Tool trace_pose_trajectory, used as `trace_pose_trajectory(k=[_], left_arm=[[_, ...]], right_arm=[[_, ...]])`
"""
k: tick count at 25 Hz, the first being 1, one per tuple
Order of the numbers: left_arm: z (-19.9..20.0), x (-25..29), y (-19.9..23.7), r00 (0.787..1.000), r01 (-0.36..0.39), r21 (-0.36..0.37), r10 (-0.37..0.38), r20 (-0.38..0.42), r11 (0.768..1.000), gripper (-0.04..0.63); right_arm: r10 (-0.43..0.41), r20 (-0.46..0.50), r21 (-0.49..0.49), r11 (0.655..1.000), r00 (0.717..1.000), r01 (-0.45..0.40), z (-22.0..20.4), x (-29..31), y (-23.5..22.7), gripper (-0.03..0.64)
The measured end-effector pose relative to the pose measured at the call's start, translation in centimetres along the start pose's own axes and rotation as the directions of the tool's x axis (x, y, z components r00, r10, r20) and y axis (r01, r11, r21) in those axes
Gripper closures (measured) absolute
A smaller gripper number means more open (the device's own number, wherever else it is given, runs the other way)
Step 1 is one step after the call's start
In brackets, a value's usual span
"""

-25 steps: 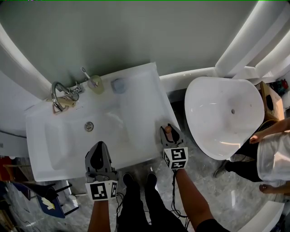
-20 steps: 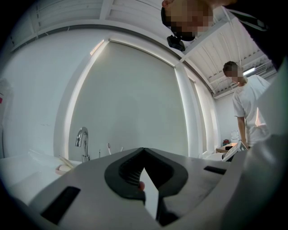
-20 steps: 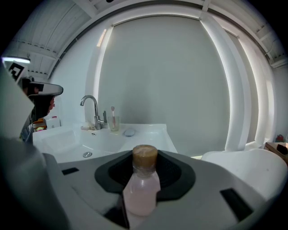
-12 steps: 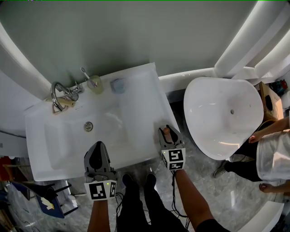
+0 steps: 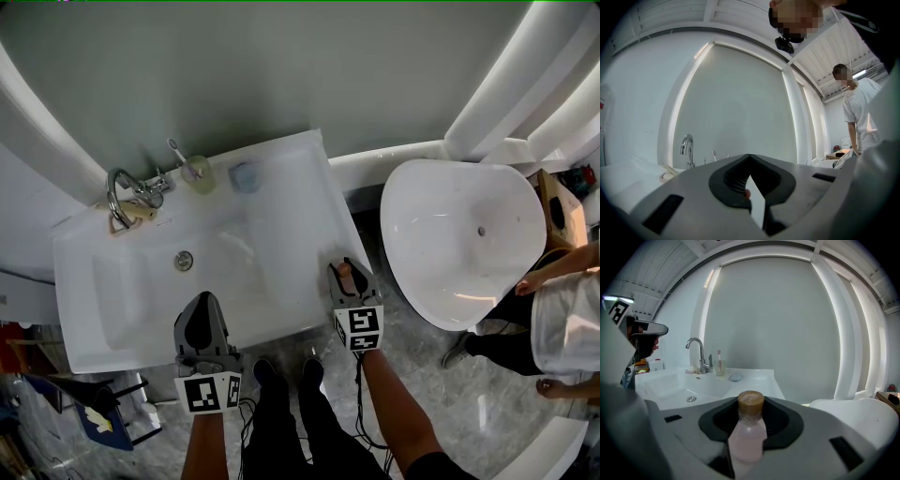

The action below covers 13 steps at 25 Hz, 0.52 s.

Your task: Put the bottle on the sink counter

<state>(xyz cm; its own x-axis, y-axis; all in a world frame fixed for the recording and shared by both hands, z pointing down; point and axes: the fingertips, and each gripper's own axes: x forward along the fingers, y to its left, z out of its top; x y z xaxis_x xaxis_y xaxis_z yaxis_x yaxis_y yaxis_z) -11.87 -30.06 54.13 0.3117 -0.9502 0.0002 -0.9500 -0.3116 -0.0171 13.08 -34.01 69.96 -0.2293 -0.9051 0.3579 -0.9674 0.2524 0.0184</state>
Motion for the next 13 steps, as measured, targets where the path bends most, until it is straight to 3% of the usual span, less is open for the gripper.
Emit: trace_pose_trajectory(k=[13], left_arm=[[-0.46,-0.23,-0.11,1.000,0.001,-0.008,-0.001,-0.012,1.000,0.574]], right_arm=[[-0.001,-0.004,-0.001,1.000,1.000,0.001,0.10,0.12,0.05,0.468]])
